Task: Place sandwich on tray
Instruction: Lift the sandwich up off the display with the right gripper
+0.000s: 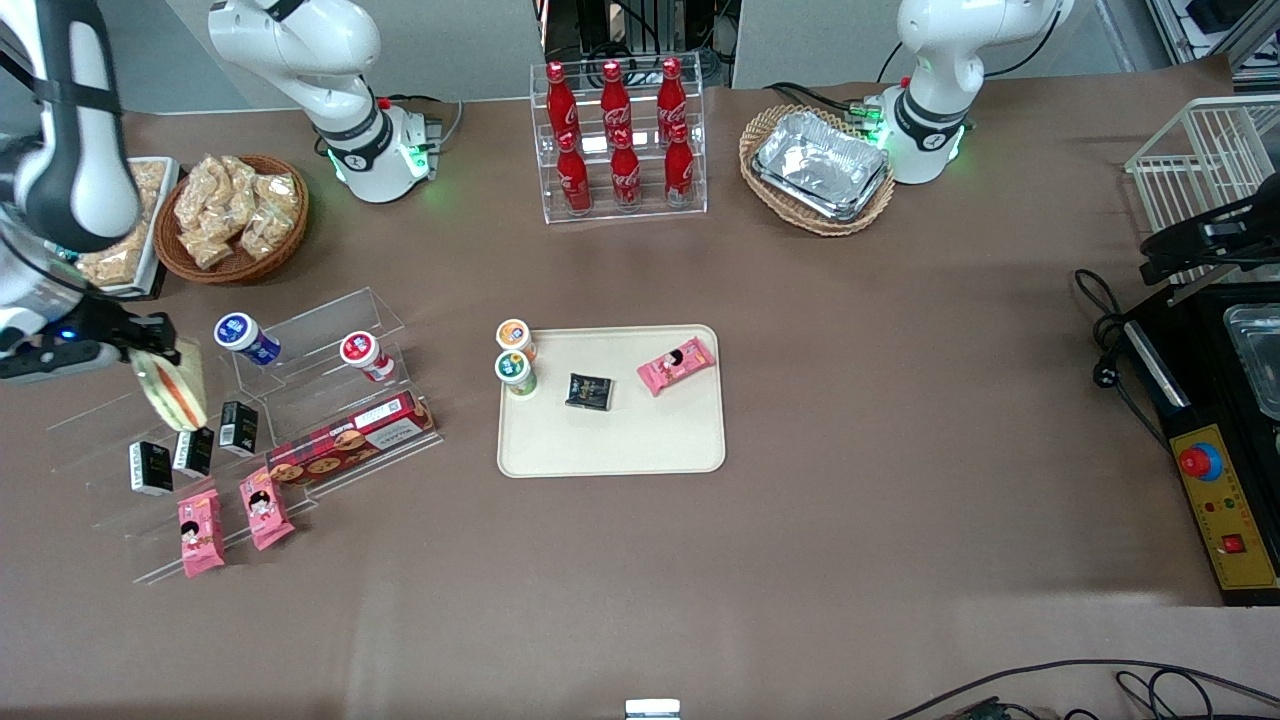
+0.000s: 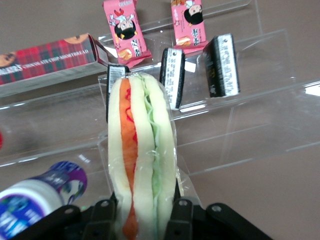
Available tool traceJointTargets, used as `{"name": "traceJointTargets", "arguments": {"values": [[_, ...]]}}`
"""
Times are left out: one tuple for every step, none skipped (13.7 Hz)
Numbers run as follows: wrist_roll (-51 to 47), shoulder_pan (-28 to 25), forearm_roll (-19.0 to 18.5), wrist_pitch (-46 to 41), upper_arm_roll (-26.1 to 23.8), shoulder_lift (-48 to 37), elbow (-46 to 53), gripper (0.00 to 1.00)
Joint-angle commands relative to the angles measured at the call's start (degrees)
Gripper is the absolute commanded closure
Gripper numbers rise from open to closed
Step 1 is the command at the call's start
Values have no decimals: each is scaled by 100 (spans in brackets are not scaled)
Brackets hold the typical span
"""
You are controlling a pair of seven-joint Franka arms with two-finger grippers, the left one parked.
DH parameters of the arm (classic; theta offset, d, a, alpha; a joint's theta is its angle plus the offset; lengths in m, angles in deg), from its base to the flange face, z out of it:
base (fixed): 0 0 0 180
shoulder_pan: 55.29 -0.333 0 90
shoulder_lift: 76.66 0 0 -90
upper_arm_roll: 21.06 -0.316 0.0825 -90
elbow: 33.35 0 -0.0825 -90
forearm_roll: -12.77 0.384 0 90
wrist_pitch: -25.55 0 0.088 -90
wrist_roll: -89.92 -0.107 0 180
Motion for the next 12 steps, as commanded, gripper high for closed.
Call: {"name": "traceJointTargets", "arguments": {"values": [[-1, 75, 8, -1701, -15, 26, 1517, 100], [-10, 67, 16, -1940, 11, 8, 1773, 100], [-45, 49, 16, -2160, 20, 8, 2072, 100], [-323, 6, 25, -2388, 3, 8, 2301, 100], [-813, -21, 25, -2600, -24, 0, 2486, 100], [-1245, -56, 16, -2819, -111, -9, 2627, 100], [-1614, -100, 8, -2995, -295, -9, 2776, 100], [-1975, -100, 25, -3128, -444, -9, 2847, 100], [-2422, -100, 51, -3225, -602, -35, 2857, 100], [-2984, -100, 86, -3313, -752, -36, 2857, 100], [-3459, -100, 95, -3366, -901, -36, 2857, 100], [-3821, -100, 104, -3375, -1059, -36, 2857, 100]]}}
